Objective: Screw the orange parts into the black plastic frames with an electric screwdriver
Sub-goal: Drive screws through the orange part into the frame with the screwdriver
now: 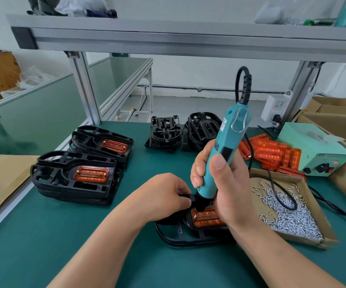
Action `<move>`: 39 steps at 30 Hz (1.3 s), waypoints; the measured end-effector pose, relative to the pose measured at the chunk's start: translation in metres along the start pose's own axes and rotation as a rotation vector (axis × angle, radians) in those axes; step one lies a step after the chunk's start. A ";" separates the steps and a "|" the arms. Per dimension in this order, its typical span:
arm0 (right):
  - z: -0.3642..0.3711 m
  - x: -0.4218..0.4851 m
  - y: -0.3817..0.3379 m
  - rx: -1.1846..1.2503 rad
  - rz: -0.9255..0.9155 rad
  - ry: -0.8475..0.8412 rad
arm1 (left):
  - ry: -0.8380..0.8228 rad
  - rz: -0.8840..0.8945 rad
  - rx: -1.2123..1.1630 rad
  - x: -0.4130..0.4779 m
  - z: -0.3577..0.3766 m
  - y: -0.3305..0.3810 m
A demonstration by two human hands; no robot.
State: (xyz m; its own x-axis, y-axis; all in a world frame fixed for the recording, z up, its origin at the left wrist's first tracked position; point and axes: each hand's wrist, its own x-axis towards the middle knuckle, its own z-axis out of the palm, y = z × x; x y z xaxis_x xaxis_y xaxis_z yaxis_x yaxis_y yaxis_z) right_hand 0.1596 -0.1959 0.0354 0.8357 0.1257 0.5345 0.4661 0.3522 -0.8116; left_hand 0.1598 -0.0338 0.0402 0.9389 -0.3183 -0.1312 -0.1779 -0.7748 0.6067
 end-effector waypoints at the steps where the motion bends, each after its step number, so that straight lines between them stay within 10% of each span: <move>1: 0.000 0.000 0.000 -0.002 0.002 -0.001 | 0.000 0.000 0.001 0.000 0.000 0.001; 39: 0.017 0.009 0.005 -0.025 0.134 -0.246 | -0.004 -0.004 -0.021 -0.001 0.001 0.004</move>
State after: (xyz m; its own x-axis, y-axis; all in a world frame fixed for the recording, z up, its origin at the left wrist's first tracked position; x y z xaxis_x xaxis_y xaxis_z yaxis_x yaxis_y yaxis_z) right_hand 0.1651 -0.1773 0.0400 0.7965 0.3920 0.4604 0.3657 0.2941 -0.8831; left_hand 0.1580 -0.0372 0.0424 0.9385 -0.3171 -0.1367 -0.1677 -0.7647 0.6222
